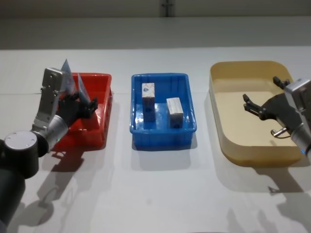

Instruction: Bimanual collaborative sorting of washing and personal care products

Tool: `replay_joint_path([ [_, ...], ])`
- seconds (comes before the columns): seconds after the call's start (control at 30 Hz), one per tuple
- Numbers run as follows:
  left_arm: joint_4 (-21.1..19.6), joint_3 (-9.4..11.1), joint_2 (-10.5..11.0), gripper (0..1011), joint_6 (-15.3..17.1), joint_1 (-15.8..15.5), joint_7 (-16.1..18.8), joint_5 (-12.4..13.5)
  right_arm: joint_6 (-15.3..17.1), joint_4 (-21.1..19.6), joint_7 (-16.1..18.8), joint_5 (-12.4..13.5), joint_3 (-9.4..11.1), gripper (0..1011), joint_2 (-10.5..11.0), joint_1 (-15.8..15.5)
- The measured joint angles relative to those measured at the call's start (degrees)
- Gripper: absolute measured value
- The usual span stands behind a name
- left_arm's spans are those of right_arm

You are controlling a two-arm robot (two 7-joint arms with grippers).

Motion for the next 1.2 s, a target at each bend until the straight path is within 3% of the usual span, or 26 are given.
replay_joint_path([
  [0.17, 0.0, 0.0, 0.0, 465, 0.0, 0.0, 0.0, 0.0, 0.0, 0.0, 0.0, 0.0, 0.0, 1001, 0.0, 0.0],
  [0.23, 0.0, 0.0, 0.0, 447, 0.0, 0.0, 0.0, 0.0, 0.0, 0.0, 0.0, 0.0, 0.0, 1001, 0.0, 0.0],
  [0.33, 0.0, 0.0, 0.0, 321, 0.0, 0.1, 0.0, 0.0, 0.0, 0.0, 0.0, 0.0, 0.0, 1001, 0.0, 0.0],
  [0.6, -0.1, 0.0, 0.0, 265, 0.0, 0.1, 0.0, -0.1, 0.0, 0.0, 0.0, 0.0, 0.0, 1001, 0.0, 0.0],
  [1.07, -0.1, 0.0, 0.0, 254, 0.0, 0.1, 0.0, 0.0, 0.0, 0.0, 0.0, 0.0, 0.0, 1001, 0.0, 0.0],
  [1.2, -2.8, -0.6, 0.8, 254, 0.0, 1.4, -2.0, -0.2, 0.0, 0.0, 0.0, 0.0, 0.0, 1001, 0.0, 0.0],
])
